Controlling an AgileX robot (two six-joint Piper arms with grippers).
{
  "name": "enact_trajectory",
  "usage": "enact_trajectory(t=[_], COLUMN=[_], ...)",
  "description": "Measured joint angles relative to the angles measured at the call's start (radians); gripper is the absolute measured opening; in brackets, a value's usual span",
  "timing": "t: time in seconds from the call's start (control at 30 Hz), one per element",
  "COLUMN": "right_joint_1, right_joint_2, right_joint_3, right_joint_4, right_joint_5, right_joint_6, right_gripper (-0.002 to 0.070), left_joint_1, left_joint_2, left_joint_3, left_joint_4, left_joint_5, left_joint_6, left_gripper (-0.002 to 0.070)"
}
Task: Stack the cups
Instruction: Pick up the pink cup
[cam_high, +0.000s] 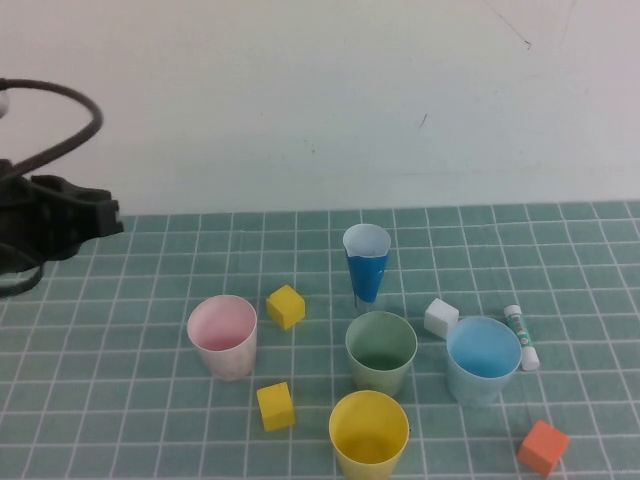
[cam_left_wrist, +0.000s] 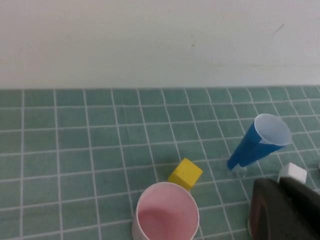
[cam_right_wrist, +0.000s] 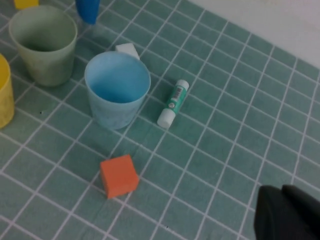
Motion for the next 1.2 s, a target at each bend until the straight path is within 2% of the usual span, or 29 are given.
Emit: enact_trajectory(t=[0.17, 0.3, 0.37, 0.43, 0.6, 0.63, 0.7, 0.77, 0.97, 1.2], right_joint_1=[0.0, 0.0, 0.0, 0.0, 0.0, 0.0, 0.0, 0.0, 0.0, 0.0], right_joint_2=[0.01, 0.01, 0.01, 0.01, 0.004, -0.002, -0.018, -0.03, -0.034, -0.034], right_joint_3=[0.022, 0.04, 0.041, 0.041, 0.033, 0.028, 0.02, 0.018, 0.018, 0.018], right_joint_4=[0.03, 0.124, 0.165, 0.19, 0.199, 0.199, 0.199, 0.199, 0.199, 0.199], right_joint_5=[0.011, 0.026, 0.033, 0.042, 0.067, 0.074, 0.083, 0.085, 0.087, 0.087], right_joint_6=[-0.068, -0.137, -0.195, -0.236, -0.333, -0.354, -0.39, -0.408, -0.428, -0.43], right_gripper=[-0.0002, -0.0002, -0.0002, -0.0002, -0.0002, -0.0002, -0.0002, -0.0002, -0.0002, -0.0002], left_joint_1=[-0.002, -0.026, -0.05, -0.07, -0.081, -0.081, -0.081, -0.081, -0.081, -0.081], left_joint_2=[0.177, 0.273, 0.309, 0.344, 0.405, 0.415, 0.435, 0.458, 0.573, 0.706], left_joint_3=[-0.058, -0.07, -0.072, -0.072, -0.072, -0.072, -0.072, -0.072, -0.126, -0.203], left_joint_4=[-0.056, -0.025, -0.013, -0.006, 0.017, 0.032, 0.058, 0.062, 0.005, 0.04], left_joint_5=[-0.005, -0.045, -0.057, -0.058, -0.05, -0.047, -0.045, -0.056, -0.079, -0.011], left_joint_6=[0.086, 0.139, 0.162, 0.195, 0.247, 0.255, 0.263, 0.27, 0.272, 0.249], left_gripper=[-0.0003, 0.0, 0.0025, 0.0113, 0.0536, 0.0592, 0.0647, 0.067, 0.0664, 0.0616])
